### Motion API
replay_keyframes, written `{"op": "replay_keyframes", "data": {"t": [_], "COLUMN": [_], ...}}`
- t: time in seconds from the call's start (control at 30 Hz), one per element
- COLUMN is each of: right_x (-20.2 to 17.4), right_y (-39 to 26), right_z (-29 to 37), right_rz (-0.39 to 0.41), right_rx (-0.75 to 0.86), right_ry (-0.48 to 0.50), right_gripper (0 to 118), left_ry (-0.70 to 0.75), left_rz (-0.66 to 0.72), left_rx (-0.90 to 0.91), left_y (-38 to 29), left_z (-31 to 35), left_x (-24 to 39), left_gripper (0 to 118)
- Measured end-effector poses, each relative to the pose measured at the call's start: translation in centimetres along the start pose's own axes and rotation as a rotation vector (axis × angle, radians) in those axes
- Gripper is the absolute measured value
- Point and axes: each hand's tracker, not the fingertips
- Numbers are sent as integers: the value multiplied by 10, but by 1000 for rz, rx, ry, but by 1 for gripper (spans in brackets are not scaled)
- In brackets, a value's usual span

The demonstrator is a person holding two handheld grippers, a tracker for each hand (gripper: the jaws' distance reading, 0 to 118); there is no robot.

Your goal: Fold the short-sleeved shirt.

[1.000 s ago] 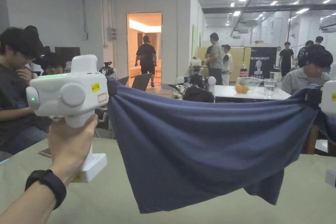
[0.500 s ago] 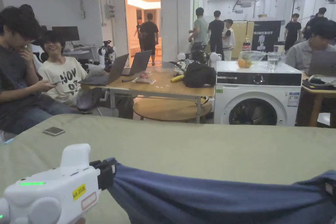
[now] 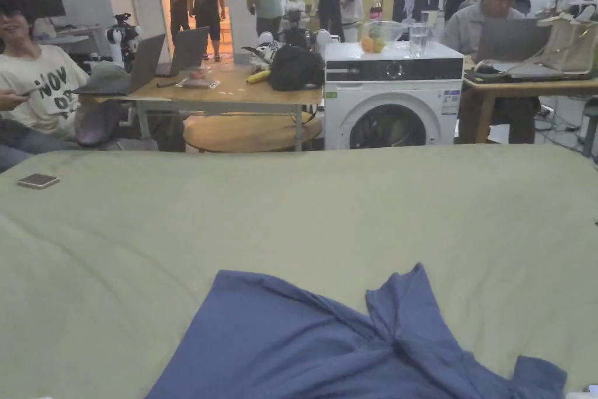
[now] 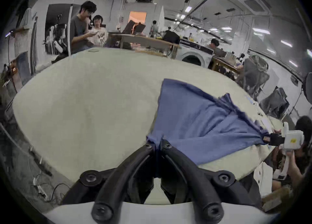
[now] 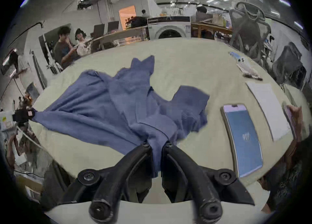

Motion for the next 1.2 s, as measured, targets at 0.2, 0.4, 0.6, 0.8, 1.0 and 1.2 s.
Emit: {"op": "replay_keyframes", "data": {"t": [0.2,0.4,0.6,0.8,1.0,1.2], "right_x": [2,-31,-73,-85,-91,-86], "right_y": [4,48,81,79,73,59], "right_z": [32,71,79,74,71,67], "right_rz": [4,60,125,85,165,205], "right_rx": [175,388,539,535,515,451], "right_ry": [-2,35,49,86,74,105], "right_gripper": [61,84,83,0,0,0], "left_ry": [6,13,-89,-67,-37,14], "left_rz": [-49,-193,-184,-203,-234,-101], "left_rx": [172,452,582,551,504,164], "left_y": [17,65,93,85,80,52], "left_z": [29,66,77,75,84,41], "left_x": [11,69,111,124,101,21], "left_gripper": [81,76,74,0,0,23]}}
